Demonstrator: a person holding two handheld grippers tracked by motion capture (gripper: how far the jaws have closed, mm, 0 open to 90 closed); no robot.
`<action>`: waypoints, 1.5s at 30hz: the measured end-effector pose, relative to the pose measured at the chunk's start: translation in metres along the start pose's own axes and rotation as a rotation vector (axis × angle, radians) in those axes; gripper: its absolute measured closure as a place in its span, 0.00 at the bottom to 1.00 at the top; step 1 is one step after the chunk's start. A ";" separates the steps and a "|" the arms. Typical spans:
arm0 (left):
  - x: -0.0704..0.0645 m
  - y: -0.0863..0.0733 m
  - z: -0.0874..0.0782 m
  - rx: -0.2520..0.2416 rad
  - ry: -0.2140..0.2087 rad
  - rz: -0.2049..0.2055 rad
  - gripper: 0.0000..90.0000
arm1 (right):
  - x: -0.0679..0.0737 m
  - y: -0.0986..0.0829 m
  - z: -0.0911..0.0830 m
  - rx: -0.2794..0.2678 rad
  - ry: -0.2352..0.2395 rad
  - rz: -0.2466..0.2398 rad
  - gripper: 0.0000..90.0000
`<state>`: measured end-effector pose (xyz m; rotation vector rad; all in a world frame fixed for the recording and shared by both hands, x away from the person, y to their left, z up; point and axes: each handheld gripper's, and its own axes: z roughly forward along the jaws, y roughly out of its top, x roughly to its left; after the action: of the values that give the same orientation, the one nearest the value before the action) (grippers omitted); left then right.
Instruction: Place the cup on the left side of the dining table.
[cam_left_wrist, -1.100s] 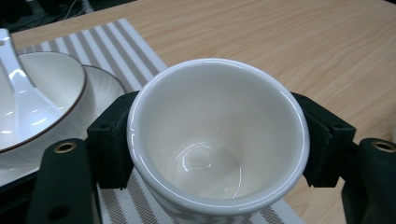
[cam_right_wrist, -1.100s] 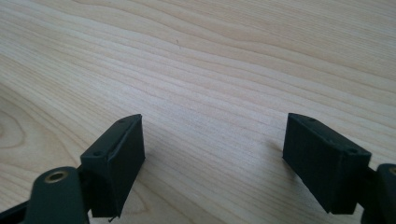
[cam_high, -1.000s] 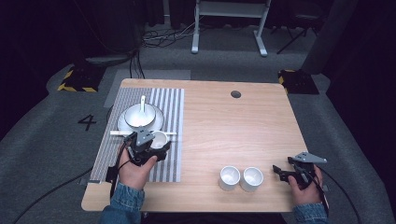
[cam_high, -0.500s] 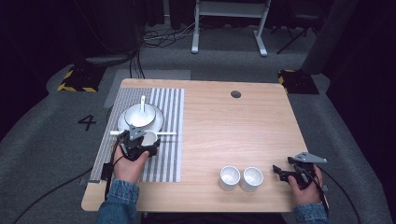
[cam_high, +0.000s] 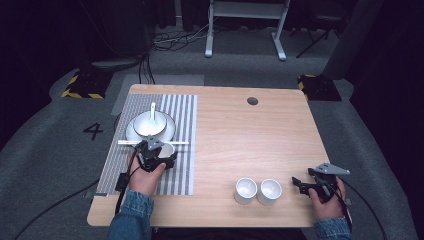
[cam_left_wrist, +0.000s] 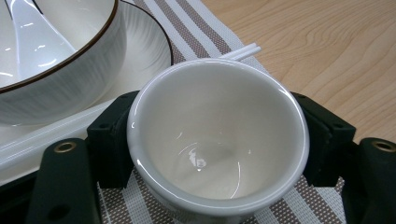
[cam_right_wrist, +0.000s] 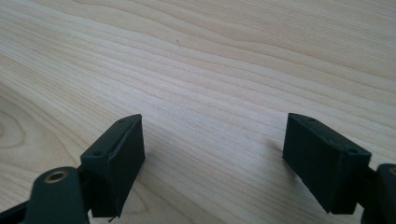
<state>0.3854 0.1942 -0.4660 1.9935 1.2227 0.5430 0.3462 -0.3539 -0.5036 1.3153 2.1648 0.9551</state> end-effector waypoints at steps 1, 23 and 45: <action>0.000 0.000 0.001 0.001 0.000 0.004 0.29 | 0.000 0.000 0.000 0.000 0.000 0.000 0.23; -0.003 -0.008 0.004 -0.008 -0.002 -0.022 0.29 | 0.000 0.000 0.000 -0.001 -0.001 0.000 0.23; -0.001 -0.004 -0.012 -0.054 0.007 -0.033 0.21 | 0.000 0.000 0.000 -0.001 -0.001 0.000 0.23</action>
<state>0.3751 0.1986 -0.4611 1.9241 1.2306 0.5617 0.3462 -0.3537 -0.5037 1.3147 2.1633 0.9555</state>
